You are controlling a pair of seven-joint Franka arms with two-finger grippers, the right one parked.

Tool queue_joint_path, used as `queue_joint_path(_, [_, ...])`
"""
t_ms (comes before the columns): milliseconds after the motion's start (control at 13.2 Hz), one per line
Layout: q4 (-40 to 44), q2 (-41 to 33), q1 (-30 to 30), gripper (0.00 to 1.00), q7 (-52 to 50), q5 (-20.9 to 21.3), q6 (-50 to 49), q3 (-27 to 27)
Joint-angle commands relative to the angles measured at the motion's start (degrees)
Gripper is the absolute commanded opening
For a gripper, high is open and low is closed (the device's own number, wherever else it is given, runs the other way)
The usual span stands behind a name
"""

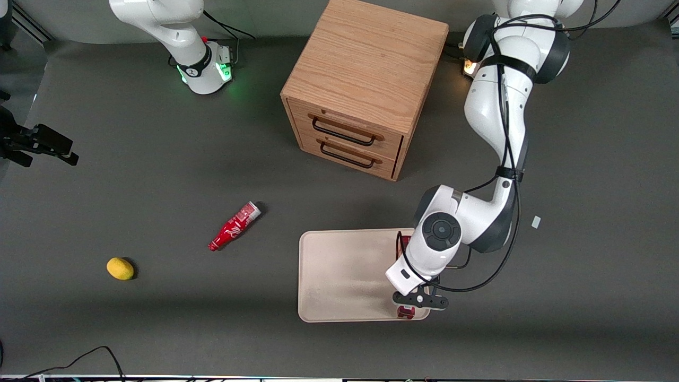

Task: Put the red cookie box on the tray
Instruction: 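Lower the cookie box onto the tray with the left gripper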

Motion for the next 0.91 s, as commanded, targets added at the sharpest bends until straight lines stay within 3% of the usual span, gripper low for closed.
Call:
queue_joint_path(0, [2.2,1.2,-0.9,1.0,-1.5,2.1,0.1,0.9])
queue_joint_path(529, [2.3,0.6,-0.8,1.0,-1.5,2.1,-1.1,0.9])
queue_joint_path(832, [2.6,-6.0,0.0,1.0,-0.9,1.8,-14.3,0.6])
